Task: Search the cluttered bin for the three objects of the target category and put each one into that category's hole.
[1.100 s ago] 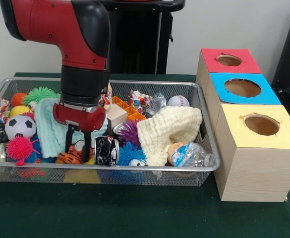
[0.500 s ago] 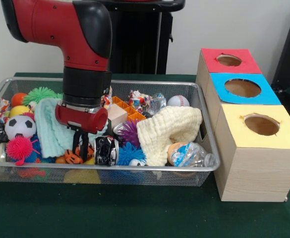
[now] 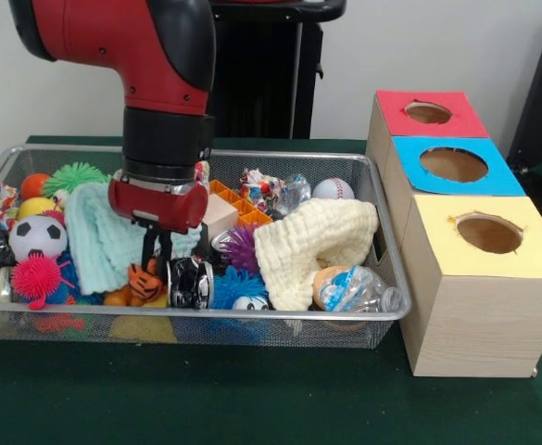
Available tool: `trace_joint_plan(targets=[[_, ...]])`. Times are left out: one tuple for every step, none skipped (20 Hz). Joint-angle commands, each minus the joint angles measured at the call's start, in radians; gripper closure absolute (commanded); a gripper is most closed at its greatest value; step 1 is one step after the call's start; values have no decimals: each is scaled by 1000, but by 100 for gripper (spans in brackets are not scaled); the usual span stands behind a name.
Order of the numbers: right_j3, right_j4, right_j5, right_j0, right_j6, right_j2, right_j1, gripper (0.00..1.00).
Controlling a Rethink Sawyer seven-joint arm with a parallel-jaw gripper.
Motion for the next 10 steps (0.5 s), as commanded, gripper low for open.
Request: trace_joint_plan(targets=[[156,81,141,82,156,0,-122,100],[176,97,153,96,171,-14,-142,100],[197,114,169,107,184,-22,-163,100],[220,133,186,117,196,-27,-186,100],[236,151,198,127,204,-31,-207,100],[253,169,206,139,213,-37,-224,100],[265,185,212,145,217,-36,-238,100],[280,198,217,153,219,-37,-253,100],[287,213,227,162,215,-40,-266,100],[303,225,238,168,212,-37,-285,100]])
